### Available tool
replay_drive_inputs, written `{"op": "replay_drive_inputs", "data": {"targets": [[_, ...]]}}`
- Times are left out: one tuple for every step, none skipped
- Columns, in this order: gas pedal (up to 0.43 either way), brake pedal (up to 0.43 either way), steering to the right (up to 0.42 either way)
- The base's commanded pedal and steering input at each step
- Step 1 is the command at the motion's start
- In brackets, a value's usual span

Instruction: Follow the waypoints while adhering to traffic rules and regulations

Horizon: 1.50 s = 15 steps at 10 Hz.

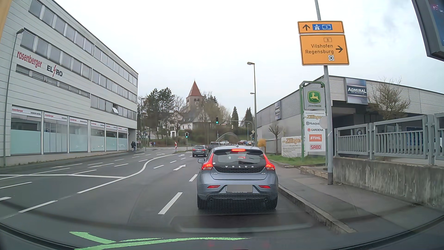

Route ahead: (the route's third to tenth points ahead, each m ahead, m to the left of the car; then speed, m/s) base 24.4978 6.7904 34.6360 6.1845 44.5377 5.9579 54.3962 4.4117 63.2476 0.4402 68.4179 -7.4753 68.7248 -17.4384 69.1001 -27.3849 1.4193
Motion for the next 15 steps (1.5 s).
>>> {"op": "replay_drive_inputs", "data": {"targets": [[0.0,0.201,0.018],[0.0,0.207,0.018],[0.0,0.207,0.017],[0.0,0.207,0.017],[0.0,0.207,0.017],[0.0,0.207,0.017],[0.0,0.207,0.017],[0.0,0.207,0.017],[0.0,0.207,0.017],[0.0,0.213,0.018],[0.0,0.213,0.018],[0.0,0.213,0.018],[0.0,0.213,0.018],[0.0,0.207,0.018],[0.0,0.207,0.018]]}}
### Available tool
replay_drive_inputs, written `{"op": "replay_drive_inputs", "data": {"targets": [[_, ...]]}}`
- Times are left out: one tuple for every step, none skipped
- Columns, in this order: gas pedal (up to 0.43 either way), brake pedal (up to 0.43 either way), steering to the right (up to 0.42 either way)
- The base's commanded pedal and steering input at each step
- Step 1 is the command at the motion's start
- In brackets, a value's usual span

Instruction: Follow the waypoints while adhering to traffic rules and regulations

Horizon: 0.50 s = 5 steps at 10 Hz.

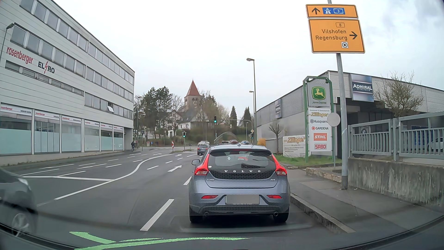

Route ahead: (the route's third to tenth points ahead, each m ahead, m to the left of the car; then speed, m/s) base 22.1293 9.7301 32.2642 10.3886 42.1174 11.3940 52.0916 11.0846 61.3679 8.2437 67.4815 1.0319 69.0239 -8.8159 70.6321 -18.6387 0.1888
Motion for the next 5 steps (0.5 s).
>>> {"op": "replay_drive_inputs", "data": {"targets": [[0.0,0.213,0.018],[0.0,0.213,0.018],[0.0,0.213,0.018],[0.0,0.213,0.018],[0.0,0.213,0.018]]}}
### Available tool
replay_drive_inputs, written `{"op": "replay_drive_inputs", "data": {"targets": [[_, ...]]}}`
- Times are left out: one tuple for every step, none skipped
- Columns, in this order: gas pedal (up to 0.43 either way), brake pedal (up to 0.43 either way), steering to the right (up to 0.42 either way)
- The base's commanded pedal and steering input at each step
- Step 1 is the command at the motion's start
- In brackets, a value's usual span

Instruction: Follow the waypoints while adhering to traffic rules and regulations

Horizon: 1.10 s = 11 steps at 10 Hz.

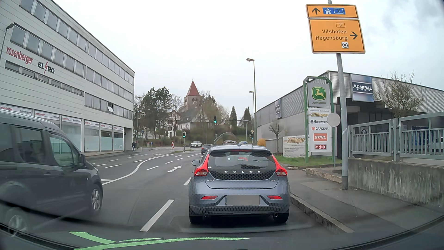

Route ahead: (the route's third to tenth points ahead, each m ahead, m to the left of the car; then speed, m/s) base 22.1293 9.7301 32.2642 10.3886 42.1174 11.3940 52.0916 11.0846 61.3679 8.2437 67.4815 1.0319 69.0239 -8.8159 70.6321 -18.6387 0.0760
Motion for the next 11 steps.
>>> {"op": "replay_drive_inputs", "data": {"targets": [[0.0,0.213,0.017],[0.0,0.22,0.018],[0.0,0.226,0.018],[0.0,0.238,0.018],[0.0,0.256,0.017],[0.0,0.262,0.017],[0.0,0.28,0.017],[0.0,0.293,0.018],[0.0,0.305,0.017],[0.0,0.323,0.017],[0.0,0.341,0.017]]}}
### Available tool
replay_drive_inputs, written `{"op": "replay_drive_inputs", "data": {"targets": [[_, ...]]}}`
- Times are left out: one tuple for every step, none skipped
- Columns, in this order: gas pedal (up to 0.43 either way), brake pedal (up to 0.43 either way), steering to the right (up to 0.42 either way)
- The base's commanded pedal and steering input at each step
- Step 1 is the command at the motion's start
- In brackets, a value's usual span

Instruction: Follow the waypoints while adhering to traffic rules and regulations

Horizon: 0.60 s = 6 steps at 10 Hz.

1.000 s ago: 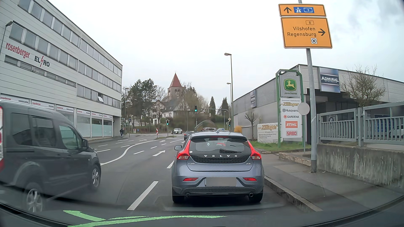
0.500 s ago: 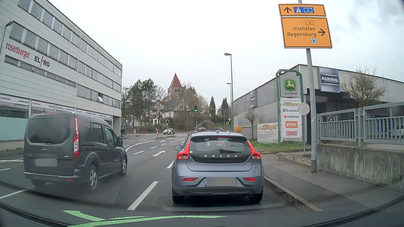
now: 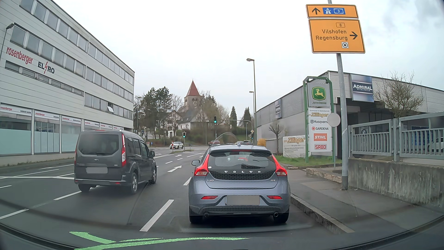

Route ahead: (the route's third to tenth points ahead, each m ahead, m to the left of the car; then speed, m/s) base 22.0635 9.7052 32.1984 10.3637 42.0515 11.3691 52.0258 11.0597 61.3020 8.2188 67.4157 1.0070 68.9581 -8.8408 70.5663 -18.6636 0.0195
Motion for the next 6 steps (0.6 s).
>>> {"op": "replay_drive_inputs", "data": {"targets": [[0.0,0.348,0.017],[0.0,0.36,0.018],[0.0,0.366,0.017],[0.0,0.366,0.018],[0.0,0.372,0.017],[0.0,0.372,0.017]]}}
